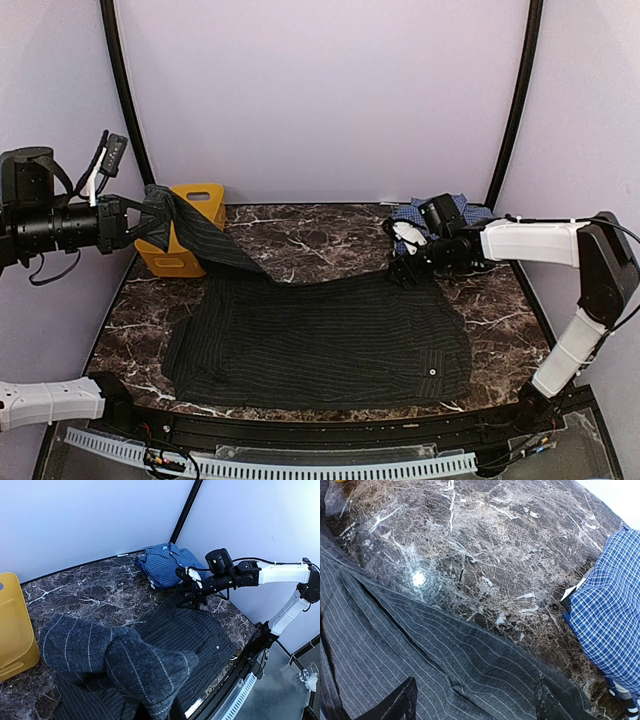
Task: Fold and stack the long sleeve shirts
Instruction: Pick up the corner of the shirt from the center of the board, then fold the 1/3-folded shirt at the center of the board.
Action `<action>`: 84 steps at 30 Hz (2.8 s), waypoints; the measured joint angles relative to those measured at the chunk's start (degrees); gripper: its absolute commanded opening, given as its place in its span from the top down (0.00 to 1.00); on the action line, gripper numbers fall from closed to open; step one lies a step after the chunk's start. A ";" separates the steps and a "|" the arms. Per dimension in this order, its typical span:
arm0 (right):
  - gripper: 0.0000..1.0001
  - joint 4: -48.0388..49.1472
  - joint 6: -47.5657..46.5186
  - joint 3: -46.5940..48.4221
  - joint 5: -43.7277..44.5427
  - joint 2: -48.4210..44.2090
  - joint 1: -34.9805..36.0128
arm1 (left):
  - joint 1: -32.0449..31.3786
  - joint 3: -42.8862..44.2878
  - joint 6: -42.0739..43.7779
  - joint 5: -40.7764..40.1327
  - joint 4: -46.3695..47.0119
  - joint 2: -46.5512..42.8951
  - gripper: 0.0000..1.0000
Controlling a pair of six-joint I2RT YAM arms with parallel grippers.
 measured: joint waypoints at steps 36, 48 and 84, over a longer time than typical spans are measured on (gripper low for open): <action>0.72 -6.60 -7.39 5.27 1.46 7.04 0.15 | 0.00 3.13 1.14 -6.47 -4.48 0.85 1.00; 1.00 -7.45 -2.86 3.28 5.97 3.41 0.74 | 0.00 3.48 1.57 -6.47 -4.70 1.55 1.00; 0.30 -12.22 16.57 -4.79 29.57 -0.46 12.85 | 0.00 7.10 2.03 -4.22 -11.04 1.84 1.00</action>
